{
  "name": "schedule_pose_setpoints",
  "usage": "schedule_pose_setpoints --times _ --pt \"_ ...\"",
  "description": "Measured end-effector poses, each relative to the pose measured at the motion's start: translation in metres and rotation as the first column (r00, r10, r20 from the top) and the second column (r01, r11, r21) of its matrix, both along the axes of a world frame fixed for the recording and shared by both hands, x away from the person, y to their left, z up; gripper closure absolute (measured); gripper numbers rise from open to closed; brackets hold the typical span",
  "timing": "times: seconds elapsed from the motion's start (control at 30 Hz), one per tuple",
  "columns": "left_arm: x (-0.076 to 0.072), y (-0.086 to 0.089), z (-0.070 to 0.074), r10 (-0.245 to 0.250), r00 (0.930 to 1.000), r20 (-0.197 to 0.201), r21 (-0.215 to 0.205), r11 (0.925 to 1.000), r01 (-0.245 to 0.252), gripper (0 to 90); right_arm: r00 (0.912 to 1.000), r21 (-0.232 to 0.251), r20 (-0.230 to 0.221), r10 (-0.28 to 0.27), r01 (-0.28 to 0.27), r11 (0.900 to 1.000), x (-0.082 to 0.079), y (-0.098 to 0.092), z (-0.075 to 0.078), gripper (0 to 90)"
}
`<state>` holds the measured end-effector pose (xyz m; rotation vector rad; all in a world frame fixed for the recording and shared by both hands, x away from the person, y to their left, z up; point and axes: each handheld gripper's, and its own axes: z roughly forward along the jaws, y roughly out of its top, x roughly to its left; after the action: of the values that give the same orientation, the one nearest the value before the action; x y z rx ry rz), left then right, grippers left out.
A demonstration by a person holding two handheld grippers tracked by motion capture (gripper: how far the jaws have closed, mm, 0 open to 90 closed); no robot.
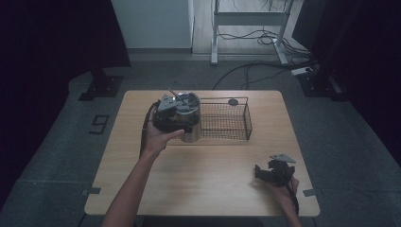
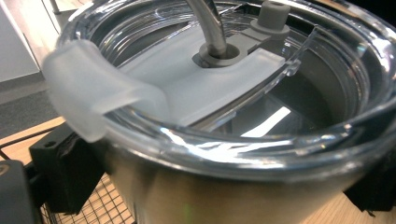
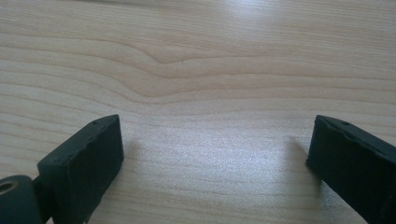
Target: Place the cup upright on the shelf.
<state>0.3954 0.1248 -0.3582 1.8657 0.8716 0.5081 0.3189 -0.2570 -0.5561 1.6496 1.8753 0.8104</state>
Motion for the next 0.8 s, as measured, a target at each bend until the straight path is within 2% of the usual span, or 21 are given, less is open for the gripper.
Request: schedule_pose_setpoints --times 0.4,0.57,0.7,0.8 --pt "0.015 0.000 -0.002 0.017 0.9998 -0.006 0.018 0.9997 -0.017 4.2 1.0000 0.000 0.001 -0.001 0.001 1.000 0.000 0.000 0.000 3.1" --pt "0.021 0.000 -0.003 0.011 0.9998 -0.014 -0.002 0.9999 -0.011 4.2 1.0000 0.000 0.001 -0.001 0.001 1.000 0.000 0.000 0.000 3.1" --pt "0.025 -0.001 -0.002 0.018 0.9998 -0.011 0.011 0.9998 -0.018 4.1 1.0000 0.000 0.002 -0.001 0.001 1.000 0.000 0.000 0.000 3.1" --pt "0.027 0.000 0.001 0.021 0.9997 -0.013 0.006 0.9998 -0.021 4.2 1.0000 0.000 0.001 -0.001 0.001 1.000 0.000 0.000 0.000 3.1"
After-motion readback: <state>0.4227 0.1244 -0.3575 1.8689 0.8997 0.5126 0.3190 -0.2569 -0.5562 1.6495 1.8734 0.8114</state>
